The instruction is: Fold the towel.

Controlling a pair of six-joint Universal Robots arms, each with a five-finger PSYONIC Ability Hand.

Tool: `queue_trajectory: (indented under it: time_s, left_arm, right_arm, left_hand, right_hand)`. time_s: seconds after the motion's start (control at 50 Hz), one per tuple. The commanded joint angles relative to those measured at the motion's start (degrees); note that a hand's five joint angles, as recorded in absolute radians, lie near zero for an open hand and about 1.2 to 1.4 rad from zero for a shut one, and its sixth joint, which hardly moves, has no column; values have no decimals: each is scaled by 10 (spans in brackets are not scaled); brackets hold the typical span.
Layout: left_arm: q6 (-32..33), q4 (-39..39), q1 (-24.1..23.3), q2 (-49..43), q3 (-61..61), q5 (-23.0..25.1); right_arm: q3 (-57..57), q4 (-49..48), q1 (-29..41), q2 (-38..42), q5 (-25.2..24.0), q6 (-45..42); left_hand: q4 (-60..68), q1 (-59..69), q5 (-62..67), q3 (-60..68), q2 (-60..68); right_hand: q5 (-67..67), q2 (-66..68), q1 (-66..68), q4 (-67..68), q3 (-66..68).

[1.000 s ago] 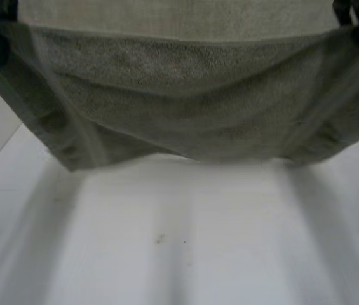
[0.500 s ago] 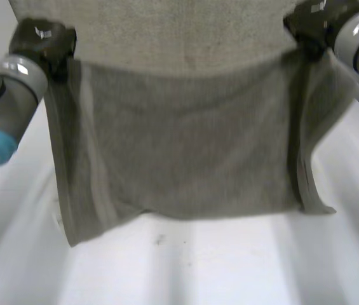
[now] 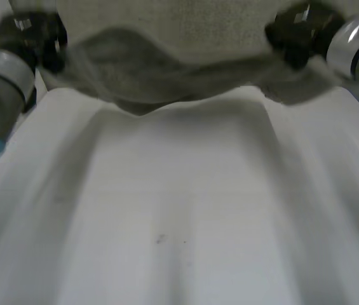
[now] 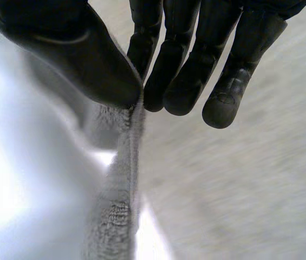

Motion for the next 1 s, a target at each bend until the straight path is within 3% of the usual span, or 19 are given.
queue_trajectory:
  time_s: [0.02, 0.16, 0.34, 0.44, 0.5, 0.54, 0.66, 1.0]
  left_arm:
    - [9, 70, 18, -3, -194, 28]
    - [70, 165, 49, -4, -295, 39]
    - [83, 177, 62, 2, -317, 40]
    - [81, 177, 77, 4, -317, 40]
    - [80, 177, 78, 5, -317, 40]
    - [79, 177, 78, 6, -318, 40]
    - [79, 177, 77, 6, -319, 39]
    - [80, 177, 78, 6, -318, 40]
  right_arm:
    - [272, -44, -12, -8, -26, -50]
    - [451, -193, -12, -3, -23, -41]
    - [551, -303, -22, -16, -18, 10]
    - [590, -366, -48, -45, -18, 95]
    - [596, -378, -55, -49, -17, 111]
    - [602, -386, -64, -53, -14, 135]
    - [612, -384, -74, -47, -11, 156]
    - [620, -389, -83, -31, -10, 182]
  left_hand:
    - [102, 114, 110, 102, 102]
    - [102, 114, 110, 102, 102]
    - [102, 114, 110, 102, 102]
    - [102, 114, 110, 102, 102]
    - [102, 114, 110, 102, 102]
    - [102, 114, 110, 102, 102]
    - [102, 114, 110, 102, 102]
    - [102, 114, 110, 102, 102]
  right_hand:
    - [25, 39, 30, 29, 36]
    - [25, 39, 30, 29, 36]
    - [25, 39, 30, 29, 36]
    - [-18, -3, -13, -14, -7]
    - [-64, -49, -59, -59, -52]
    - [-209, -195, -205, -205, -198]
    - [-408, -394, -403, -404, -397]
    - [-429, -414, -424, -425, -417]
